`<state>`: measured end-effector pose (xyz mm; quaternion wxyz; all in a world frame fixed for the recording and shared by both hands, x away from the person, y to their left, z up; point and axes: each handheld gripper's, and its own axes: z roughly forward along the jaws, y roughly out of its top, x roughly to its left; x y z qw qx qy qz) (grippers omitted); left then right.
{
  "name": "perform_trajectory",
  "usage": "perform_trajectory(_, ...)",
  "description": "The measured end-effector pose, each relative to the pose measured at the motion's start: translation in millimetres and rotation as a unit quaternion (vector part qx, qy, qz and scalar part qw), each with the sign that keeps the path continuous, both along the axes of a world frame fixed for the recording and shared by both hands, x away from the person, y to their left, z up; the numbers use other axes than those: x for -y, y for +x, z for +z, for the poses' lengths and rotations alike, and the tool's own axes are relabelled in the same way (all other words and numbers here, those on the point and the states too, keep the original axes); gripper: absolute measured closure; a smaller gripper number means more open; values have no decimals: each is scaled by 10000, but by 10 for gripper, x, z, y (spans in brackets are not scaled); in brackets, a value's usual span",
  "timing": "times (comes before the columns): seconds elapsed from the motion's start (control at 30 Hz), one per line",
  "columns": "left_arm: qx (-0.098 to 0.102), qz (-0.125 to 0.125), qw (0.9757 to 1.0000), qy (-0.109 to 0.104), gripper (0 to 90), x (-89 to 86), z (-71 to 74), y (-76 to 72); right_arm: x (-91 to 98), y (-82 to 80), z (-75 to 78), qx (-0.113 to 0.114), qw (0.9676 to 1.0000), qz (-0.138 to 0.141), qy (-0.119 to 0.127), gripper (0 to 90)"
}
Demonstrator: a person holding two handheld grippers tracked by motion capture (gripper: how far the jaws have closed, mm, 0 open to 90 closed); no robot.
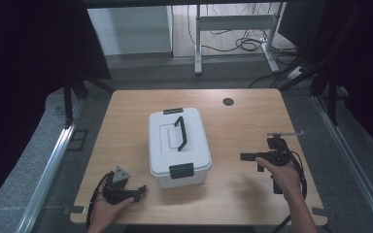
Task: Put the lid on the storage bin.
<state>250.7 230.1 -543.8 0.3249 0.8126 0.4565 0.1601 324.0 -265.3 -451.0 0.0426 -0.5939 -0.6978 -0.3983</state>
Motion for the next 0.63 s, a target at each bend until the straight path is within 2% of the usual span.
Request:
perform_trajectory(0.23, 5, 14, 10000, -2, 121, 2, -1, 0, 118, -68, -195, -89, 9999, -119, 76, 476)
perform_trajectory(0.47, -1, 27, 10000, 3, 121, 5, 0, -1, 147, -91, -208, -38, 9998, -154, 78, 476)
perform_trajectory(0.63, -7, 27, 10000, 6, 121, 6, 2, 0, 149, -94, -251, -91, 9998, -168, 73, 476)
